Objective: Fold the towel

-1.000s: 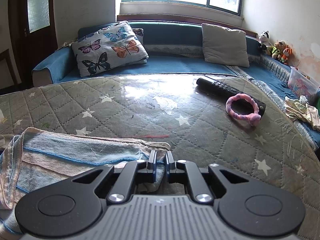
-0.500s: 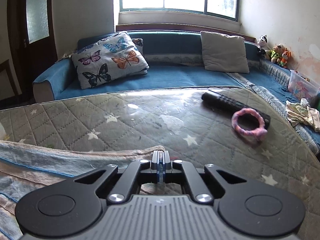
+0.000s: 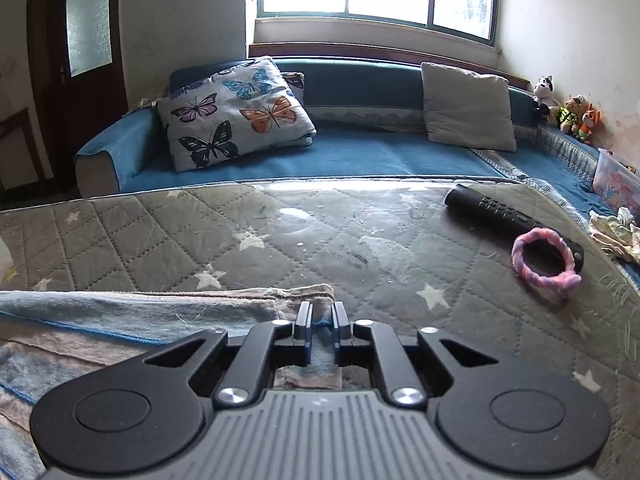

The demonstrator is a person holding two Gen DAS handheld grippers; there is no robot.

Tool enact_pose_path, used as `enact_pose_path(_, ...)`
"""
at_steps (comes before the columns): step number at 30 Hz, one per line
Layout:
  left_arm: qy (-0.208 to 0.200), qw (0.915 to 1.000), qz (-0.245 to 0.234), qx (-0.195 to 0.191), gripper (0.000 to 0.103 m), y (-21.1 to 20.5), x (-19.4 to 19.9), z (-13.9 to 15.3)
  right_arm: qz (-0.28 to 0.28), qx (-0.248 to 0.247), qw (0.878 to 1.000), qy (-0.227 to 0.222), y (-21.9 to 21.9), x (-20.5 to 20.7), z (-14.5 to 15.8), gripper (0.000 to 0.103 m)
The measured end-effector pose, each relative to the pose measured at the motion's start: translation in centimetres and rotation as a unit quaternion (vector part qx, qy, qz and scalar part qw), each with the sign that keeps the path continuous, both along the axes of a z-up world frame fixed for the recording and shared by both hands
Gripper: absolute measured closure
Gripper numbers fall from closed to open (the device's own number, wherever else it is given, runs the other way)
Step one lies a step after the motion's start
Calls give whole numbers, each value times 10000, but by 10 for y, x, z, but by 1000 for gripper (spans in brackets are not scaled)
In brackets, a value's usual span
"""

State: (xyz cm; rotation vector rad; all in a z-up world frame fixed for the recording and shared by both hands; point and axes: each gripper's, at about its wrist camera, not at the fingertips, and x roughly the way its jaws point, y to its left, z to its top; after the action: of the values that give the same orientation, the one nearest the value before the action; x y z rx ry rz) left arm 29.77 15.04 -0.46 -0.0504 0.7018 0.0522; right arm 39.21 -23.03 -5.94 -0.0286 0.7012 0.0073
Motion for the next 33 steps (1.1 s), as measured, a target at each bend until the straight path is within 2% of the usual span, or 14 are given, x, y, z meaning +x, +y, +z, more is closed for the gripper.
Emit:
enact_pose_path(4, 44, 9992, 156, 362, 82, -5, 4, -4, 20, -34, 10000, 15, 1, 0, 1, 93)
enact_pose_path(8, 100, 9967, 302, 746, 80, -6, 10, -8, 37, -67, 10000, 10, 2, -3, 4, 85)
enact_pose_path(13, 60, 9994, 63, 346, 82, -16, 9, 5, 240, -3, 9997, 4, 7, -11, 11, 79)
enact_pose_path(15, 38, 9999, -60, 154, 82, -22, 7, 12, 369, 7, 9993, 8, 13, -13, 12, 73)
enact_pose_path(17, 16, 9998, -184, -37, 83, -27, 6, 18, 498, 17, 9988, 12, 18, -15, 13, 72)
enact_pose_path(23, 332, 9930, -1023, -487, 83, -71, 31, 9, 977, -6, 9952, 74, 45, -15, 11, 72)
enact_pose_path(27, 464, 9907, -1125, -613, 83, -86, 49, -4, 1233, -27, 9923, 101, 61, -15, 8, 70)
enact_pose_path(31, 232, 9953, -894, -283, 82, -91, 59, -7, 1497, -41, 9886, 151, 78, -16, 4, 70)
enact_pose_path(33, 195, 9967, -734, -274, 82, -89, 64, -7, 1603, -62, 9869, 148, 85, -17, 2, 70)
